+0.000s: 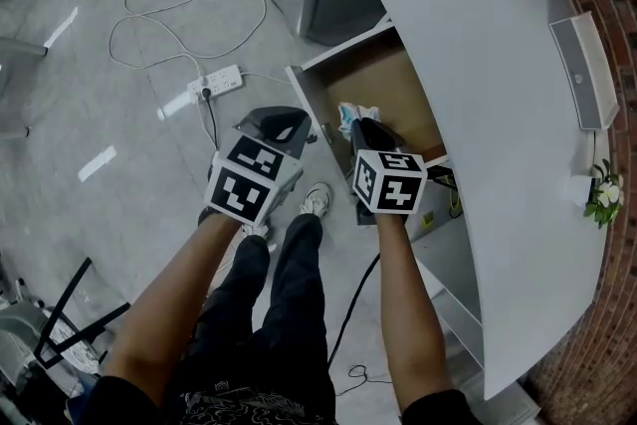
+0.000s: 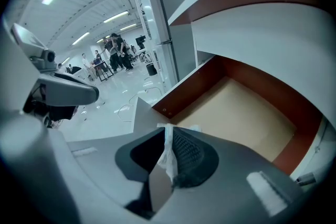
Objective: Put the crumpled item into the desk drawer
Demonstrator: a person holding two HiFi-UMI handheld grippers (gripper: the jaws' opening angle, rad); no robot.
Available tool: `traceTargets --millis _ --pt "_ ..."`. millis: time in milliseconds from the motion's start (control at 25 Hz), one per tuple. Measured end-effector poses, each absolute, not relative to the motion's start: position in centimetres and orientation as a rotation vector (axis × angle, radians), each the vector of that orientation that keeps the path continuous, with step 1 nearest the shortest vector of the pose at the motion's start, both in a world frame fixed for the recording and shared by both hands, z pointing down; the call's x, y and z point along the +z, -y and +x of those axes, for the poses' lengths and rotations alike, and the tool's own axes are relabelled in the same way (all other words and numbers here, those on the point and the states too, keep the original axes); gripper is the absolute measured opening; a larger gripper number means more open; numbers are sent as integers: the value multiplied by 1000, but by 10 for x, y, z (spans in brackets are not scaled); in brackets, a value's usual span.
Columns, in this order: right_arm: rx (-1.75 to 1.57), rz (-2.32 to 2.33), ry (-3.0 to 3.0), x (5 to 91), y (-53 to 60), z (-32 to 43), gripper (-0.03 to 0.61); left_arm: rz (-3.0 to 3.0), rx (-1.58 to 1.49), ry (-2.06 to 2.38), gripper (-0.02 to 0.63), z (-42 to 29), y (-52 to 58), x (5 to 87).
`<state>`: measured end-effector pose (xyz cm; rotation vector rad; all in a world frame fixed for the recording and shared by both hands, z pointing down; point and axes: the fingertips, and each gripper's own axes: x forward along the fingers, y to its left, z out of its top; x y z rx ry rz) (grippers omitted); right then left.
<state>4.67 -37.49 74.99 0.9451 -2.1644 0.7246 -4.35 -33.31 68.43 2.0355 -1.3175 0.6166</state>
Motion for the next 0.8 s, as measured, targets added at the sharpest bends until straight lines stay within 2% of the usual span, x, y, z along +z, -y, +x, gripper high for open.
traceTargets --millis 400,800 --pt "726 968 2158 738 369 49 48 2039 630 1301 3 -46 327 676" --pt "714 995 2199 688 366 40 48 2075 590 1330 3 -51 336 632"
